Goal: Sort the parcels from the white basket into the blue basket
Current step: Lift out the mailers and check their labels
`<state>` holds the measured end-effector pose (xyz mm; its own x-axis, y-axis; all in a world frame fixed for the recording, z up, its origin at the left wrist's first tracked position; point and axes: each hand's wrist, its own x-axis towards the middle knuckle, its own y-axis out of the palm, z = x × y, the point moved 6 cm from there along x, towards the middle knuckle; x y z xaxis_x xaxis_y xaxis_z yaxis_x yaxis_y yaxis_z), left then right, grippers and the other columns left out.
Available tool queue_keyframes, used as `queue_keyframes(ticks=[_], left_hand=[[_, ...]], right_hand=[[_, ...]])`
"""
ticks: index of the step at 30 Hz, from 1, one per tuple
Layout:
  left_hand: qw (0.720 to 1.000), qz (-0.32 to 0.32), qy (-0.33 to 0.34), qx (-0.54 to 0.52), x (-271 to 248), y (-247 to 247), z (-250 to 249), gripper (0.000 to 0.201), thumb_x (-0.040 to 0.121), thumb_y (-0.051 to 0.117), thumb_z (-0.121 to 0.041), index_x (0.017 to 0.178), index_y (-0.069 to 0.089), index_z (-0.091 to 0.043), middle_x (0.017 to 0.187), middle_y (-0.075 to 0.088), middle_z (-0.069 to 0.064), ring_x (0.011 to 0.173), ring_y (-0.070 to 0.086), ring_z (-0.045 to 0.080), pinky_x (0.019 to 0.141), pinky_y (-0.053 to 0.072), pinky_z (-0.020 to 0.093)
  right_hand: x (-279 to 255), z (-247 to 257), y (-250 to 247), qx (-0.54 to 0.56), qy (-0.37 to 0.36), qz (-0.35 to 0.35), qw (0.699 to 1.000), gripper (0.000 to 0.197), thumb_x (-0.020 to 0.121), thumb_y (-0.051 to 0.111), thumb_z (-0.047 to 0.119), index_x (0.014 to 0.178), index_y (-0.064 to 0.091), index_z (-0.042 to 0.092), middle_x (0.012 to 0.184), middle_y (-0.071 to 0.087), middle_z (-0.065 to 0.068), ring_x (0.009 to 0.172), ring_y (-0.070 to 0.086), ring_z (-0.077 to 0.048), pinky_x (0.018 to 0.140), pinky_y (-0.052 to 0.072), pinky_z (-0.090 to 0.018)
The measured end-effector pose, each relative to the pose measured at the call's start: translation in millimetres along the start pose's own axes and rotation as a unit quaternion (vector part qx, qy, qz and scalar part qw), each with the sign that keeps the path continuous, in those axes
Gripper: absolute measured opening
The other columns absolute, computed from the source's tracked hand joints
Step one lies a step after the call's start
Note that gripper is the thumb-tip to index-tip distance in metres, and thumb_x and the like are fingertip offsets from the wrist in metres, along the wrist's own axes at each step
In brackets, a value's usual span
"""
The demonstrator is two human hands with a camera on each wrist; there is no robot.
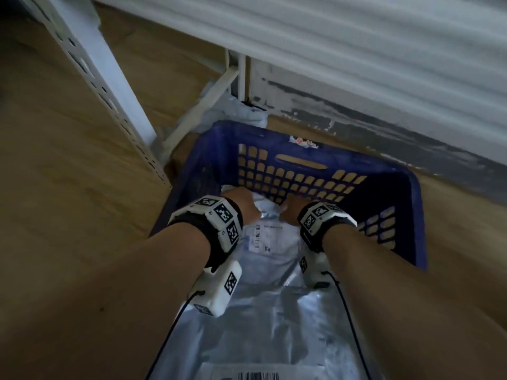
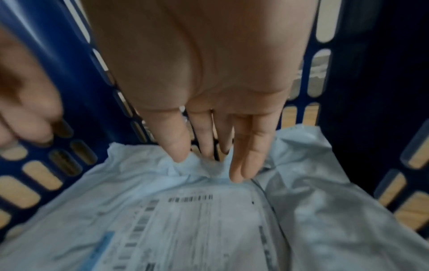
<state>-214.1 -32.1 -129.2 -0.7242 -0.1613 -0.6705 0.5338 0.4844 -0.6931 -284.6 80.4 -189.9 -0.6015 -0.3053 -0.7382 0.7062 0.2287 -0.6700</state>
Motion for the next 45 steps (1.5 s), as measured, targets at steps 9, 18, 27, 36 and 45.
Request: queue_keyframes(ticks=[9, 18, 27, 36, 45], left_hand=[[0.998, -0.051, -0.002, -0.024, -2, -3, -1, 0.031, 0.091, 0.051, -0.022, 0.115, 0.064, -0.006, 0.117, 0.064, 0.011, 0.111, 0.059, 0.026, 0.084, 0.044, 0.028], [0.997, -0.075, 0.002, -0.019, -26, -25, -7, 0.034, 0.092, 0.051, -0.024, 0.12, 0.061, -0.006, 0.122, 0.061, 0.011, 0.114, 0.057, 0.026, 0.083, 0.041, 0.029], [0.989, -0.133, 0.052, -0.046, -116, -64, -24, 0.024, 0.091, 0.053, -0.026, 0.102, 0.064, -0.008, 0.117, 0.063, 0.011, 0.111, 0.055, 0.028, 0.1, 0.043, 0.037], [0.972, -0.159, 0.077, -0.154, -196, -80, -6, 0.029, 0.089, 0.058, -0.02, 0.106, 0.066, 0.002, 0.112, 0.066, 0.015, 0.109, 0.059, 0.03, 0.096, 0.047, 0.036], [0.983, 0.042, 0.126, -0.124, -214, -34, -26, 0.033, 0.081, 0.069, -0.033, 0.103, 0.072, -0.009, 0.072, 0.06, 0.0, 0.054, 0.049, 0.01, 0.043, 0.037, 0.012]], right_hand=[[4, -18, 19, 0.064, 0.048, -0.057, 0.995, 0.058, 0.091, 0.059, 0.023, 0.141, 0.035, 0.008, 0.141, 0.044, -0.014, 0.126, 0.046, -0.031, 0.096, 0.044, -0.035], [-47, -19, -34, 0.058, 0.01, -0.107, 0.993, 0.025, 0.077, 0.071, 0.031, 0.07, 0.053, 0.016, 0.072, 0.056, -0.001, 0.061, 0.052, -0.015, 0.055, 0.042, -0.023], [-173, -5, -99, 0.015, -0.033, -0.248, 0.968, 0.018, 0.088, 0.054, 0.03, 0.085, 0.061, 0.013, 0.077, 0.059, -0.006, 0.077, 0.06, -0.025, 0.061, 0.043, -0.029], [-270, 4, -132, 0.044, -0.026, -0.336, 0.941, 0.028, 0.084, 0.06, 0.03, 0.061, 0.049, 0.02, 0.062, 0.05, 0.003, 0.068, 0.055, -0.022, 0.059, 0.04, -0.025], [-281, 8, -135, 0.008, -0.025, -0.354, 0.935, 0.02, 0.09, 0.054, 0.03, 0.082, 0.058, 0.012, 0.079, 0.053, -0.006, 0.075, 0.05, -0.023, 0.065, 0.037, -0.026]])
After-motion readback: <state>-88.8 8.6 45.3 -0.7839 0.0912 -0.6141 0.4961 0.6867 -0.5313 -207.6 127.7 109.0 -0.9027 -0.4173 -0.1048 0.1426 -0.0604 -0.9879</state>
